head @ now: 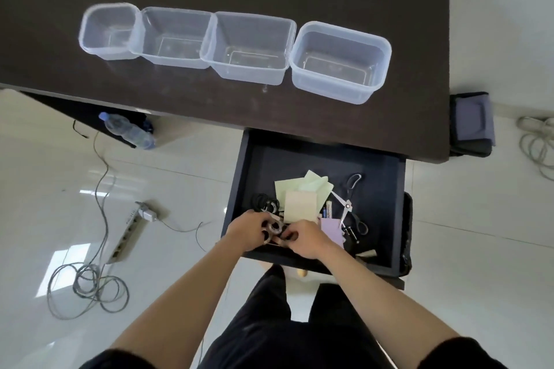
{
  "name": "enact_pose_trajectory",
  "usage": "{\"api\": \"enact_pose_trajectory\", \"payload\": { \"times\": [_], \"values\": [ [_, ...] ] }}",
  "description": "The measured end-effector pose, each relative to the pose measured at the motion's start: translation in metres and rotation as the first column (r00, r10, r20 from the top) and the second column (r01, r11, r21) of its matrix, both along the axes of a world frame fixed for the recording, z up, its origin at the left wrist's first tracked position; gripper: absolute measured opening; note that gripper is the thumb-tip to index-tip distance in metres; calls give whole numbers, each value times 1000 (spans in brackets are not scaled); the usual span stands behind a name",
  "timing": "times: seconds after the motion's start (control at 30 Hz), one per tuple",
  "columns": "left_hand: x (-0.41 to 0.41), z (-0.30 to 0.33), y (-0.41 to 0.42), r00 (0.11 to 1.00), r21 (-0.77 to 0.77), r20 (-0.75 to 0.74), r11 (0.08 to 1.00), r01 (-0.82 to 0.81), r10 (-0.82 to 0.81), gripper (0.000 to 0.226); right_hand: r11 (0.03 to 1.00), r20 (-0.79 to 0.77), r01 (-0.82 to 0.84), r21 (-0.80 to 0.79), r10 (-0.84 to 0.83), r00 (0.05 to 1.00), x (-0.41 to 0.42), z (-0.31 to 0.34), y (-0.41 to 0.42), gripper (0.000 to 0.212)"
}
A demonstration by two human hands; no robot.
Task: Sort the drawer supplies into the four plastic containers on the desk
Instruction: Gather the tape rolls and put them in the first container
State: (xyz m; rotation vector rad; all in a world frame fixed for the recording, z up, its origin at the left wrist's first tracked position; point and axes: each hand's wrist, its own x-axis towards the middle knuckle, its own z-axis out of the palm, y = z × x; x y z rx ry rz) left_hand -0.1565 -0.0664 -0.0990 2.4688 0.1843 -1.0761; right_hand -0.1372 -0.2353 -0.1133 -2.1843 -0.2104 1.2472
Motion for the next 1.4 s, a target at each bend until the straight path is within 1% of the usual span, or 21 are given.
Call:
{"api": "enact_pose_trajectory", "payload": {
  "times": [0.07,0.17,0.23,0.3,0.37,0.47,0.53,0.63,0.67,0.73,0.83,0.9,1.07,1.1,1.17,1.27,1.4],
  "values": [
    [5,-2,6,999,-48,-4,998,51,-52,38,998,-1,-11,-68,11,1000,-1,-4,5,20],
    [8,-6,9,991,-79,-6,988,132,-133,42,988,26,15,-157,-11,1000,-3,-3,5,37],
    [7,-9,9,985,-81,-6,982,172,-173,47,981,48,51,-185,-43,998,-6,-1,4,44],
    [8,-12,9,983,-83,-5,980,183,-184,46,975,75,94,-202,-80,994,-8,0,4,48],
    [9,-14,8,987,-85,6,984,159,-159,42,968,96,130,-217,-111,989,-9,-2,4,49],
    [7,-17,7,997,-81,18,994,74,-73,33,958,94,143,-249,-123,988,-7,-6,8,37],
    [5,-19,7,999,-68,30,997,32,-30,29,953,75,96,-286,-78,994,-3,-7,10,28],
    [3,-21,6,999,-59,41,998,-10,13,26,950,5,3,-312,-1,1000,1,-8,11,24],
    [3,-21,5,999,-59,40,998,-19,22,26,953,-25,-10,-303,2,1000,2,-10,11,25],
    [3,-21,5,999,-62,40,998,-32,35,26,961,-74,-14,-276,-7,997,1,-14,13,37],
    [3,-22,6,998,-58,39,997,-53,55,26,961,-68,-23,-275,4,998,-2,-17,16,52],
    [4,-22,5,997,-58,36,996,-66,68,24,961,-55,-20,-275,5,998,-3,-19,16,49],
    [7,-21,5,998,-65,22,996,-64,66,19,973,-52,58,-224,-71,996,-1,-17,14,21],
    [7,-21,5,998,-66,22,996,-59,61,18,974,-48,64,-215,-76,996,-1,-17,14,18],
    [6,-21,5,998,-69,30,996,-54,57,18,976,-37,62,-207,-71,997,-1,-16,13,17],
    [4,-19,6,997,-82,46,995,-58,62,18,979,-16,28,-200,-31,999,-2,-16,13,21],
    [0,-15,8,991,-113,106,991,-70,82,14,989,5,9,-145,-9,1000,-3,-11,7,16]
  ]
}}
